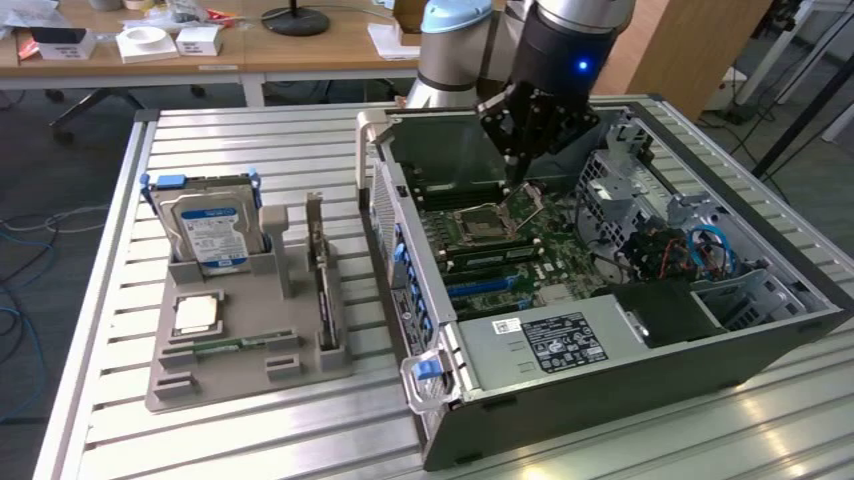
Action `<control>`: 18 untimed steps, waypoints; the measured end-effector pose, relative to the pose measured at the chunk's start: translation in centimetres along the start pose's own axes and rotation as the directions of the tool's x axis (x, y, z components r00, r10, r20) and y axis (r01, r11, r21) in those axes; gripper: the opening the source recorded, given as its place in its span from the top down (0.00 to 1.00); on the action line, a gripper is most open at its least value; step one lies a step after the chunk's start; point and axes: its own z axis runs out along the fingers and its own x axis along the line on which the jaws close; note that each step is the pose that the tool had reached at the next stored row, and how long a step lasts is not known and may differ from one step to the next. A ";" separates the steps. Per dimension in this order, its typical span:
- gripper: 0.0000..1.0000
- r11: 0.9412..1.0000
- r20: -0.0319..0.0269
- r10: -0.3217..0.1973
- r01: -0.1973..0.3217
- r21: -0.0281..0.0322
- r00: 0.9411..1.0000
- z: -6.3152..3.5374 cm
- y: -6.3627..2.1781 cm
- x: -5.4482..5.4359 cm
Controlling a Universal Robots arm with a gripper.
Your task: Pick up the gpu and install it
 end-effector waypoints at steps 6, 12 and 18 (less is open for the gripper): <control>0.90 1.000 0.000 0.000 0.000 0.000 1.000 0.10 1.46 -0.3; 0.90 1.000 0.000 0.000 0.000 -0.005 1.000 0.12 2.03 -1.5; 0.90 0.999 -0.001 -0.001 0.000 -0.039 1.000 0.11 2.22 -3.8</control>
